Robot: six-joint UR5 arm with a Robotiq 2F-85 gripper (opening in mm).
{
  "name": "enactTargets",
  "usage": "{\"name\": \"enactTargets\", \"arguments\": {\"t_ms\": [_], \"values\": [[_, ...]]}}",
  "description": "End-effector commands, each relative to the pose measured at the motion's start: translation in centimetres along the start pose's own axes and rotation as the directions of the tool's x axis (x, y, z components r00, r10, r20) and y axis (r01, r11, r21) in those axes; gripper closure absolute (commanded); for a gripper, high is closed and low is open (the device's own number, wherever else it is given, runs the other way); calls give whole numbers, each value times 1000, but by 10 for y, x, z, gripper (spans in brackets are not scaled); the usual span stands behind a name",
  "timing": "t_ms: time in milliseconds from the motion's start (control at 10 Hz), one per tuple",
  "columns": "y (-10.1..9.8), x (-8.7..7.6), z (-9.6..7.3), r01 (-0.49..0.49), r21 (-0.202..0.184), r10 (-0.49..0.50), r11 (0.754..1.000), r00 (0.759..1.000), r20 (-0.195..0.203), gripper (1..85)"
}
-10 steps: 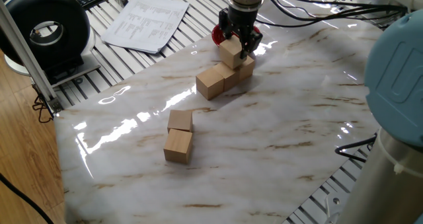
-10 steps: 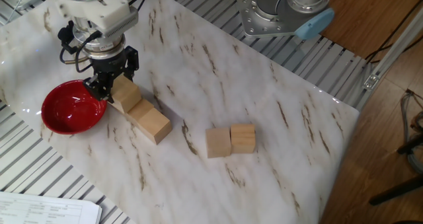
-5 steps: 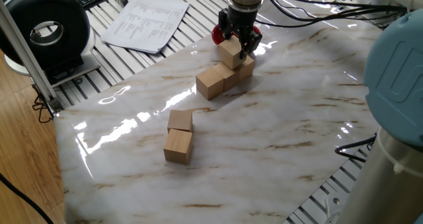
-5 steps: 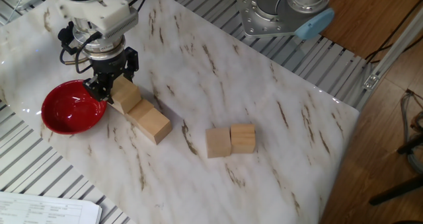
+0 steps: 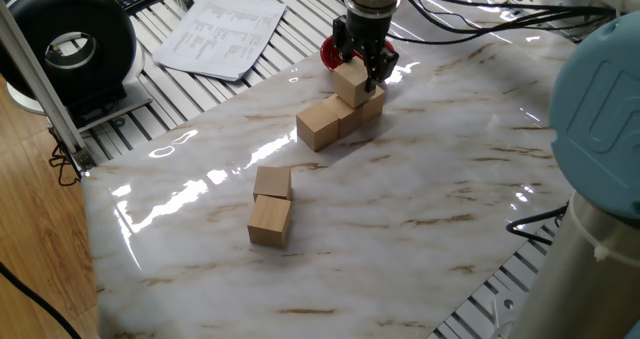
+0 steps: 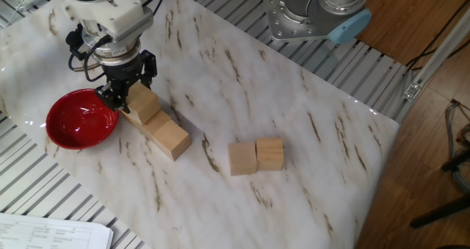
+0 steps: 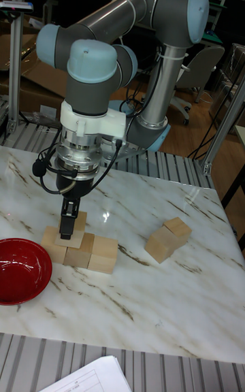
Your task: Stack the blocks into a pyramid shape
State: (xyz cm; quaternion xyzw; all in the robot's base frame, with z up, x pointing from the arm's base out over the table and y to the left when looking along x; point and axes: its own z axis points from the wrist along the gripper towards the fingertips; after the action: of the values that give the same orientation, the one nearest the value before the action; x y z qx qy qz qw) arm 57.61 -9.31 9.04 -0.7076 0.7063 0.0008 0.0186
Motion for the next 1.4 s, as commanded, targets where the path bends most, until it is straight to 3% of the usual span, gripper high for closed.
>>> {"name": "enactTargets", "arguments": {"t_ms": [0,1300], "values": [[2,3,-4,5,-15,-4,1000,1000,14,847],[-4,3,4,9,6,-9,1000,1000,12,847]]}}
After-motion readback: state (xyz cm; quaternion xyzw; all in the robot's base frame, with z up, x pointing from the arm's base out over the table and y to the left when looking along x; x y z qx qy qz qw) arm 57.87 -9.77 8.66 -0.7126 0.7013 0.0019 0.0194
